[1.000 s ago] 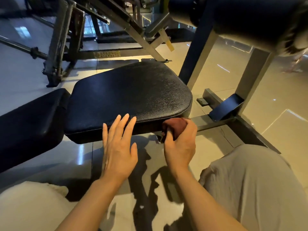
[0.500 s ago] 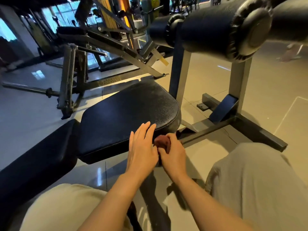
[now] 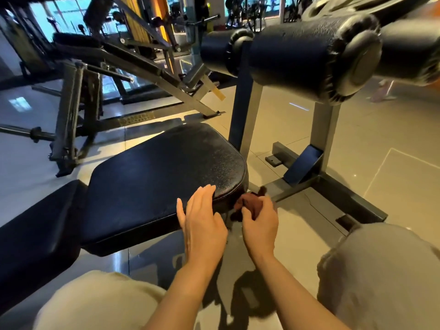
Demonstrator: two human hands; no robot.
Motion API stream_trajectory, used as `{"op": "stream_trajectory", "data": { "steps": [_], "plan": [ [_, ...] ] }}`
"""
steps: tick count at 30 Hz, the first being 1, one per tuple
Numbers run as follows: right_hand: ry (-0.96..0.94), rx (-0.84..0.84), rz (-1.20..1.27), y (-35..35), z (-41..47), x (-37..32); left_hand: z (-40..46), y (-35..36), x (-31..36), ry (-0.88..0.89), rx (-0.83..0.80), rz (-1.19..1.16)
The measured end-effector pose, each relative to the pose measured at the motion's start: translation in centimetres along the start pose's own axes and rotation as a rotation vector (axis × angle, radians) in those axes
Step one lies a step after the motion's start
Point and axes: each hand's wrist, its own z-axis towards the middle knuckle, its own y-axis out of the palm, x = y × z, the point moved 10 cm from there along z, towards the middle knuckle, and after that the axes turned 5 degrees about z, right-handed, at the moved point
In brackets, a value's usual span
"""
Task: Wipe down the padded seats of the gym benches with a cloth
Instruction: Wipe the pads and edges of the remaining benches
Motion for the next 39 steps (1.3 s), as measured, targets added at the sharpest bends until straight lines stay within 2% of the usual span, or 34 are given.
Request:
{"op": "stream_trajectory", "data": {
  "steps": [1, 3, 7, 8, 11, 14, 21, 27, 30, 34, 37, 39],
  "plan": [
    [0.087, 0.031, -0.006, -1.0, 0.3, 1.3, 0.0, 0.3, 0.5, -0.006, 0.018, 0.002],
    [0.094, 0.054, -0.007, -2.1, 0.6, 1.6, 0.0, 1.2, 1.5, -0.016, 0.05, 0.021],
    [-0.084, -0.288, 0.181, 1.8, 0.2, -2.0, 0.3, 2.1, 1.6, -0.066, 0.171, 0.041],
    [-0.111, -0.323, 0.195, 2.3, 0.2, -2.2, 0.3, 2.0, 1.5, -0.072, 0.188, 0.044],
    [-0.113, -0.302, 0.224, 1.9, 0.0, -0.9, 0.3, 2.2, 1.5, -0.071, 0.185, 0.091],
    [-0.075, -0.36, 0.21, 2.2, -1.0, 0.6, 0.2, 2.4, 1.6, -0.077, 0.177, 0.113],
    [-0.091, -0.442, 0.182, 2.5, 1.7, -1.6, -0.2, 2.6, 1.9, -0.066, 0.118, 0.12],
    [-0.023, -0.479, 0.106, 2.0, -1.4, 2.0, -0.4, 2.6, 2.0, -0.084, 0.107, 0.116],
    [-0.092, -0.383, 0.161, 1.0, -0.1, 0.1, -0.6, 2.6, 2.1, -0.071, 0.112, 0.105],
    [-0.207, -0.462, 0.173, 2.2, 0.1, -2.2, -0.7, 2.8, 1.9, -0.089, 0.132, 0.102],
    [-0.172, -0.459, 0.169, 2.4, 0.6, -0.8, -0.8, 2.9, 2.1, -0.079, 0.105, 0.129],
    [-0.069, -0.447, 0.169, 2.2, 1.7, 0.4, -0.8, 3.0, 2.2, -0.073, 0.074, 0.138]
  ]
}}
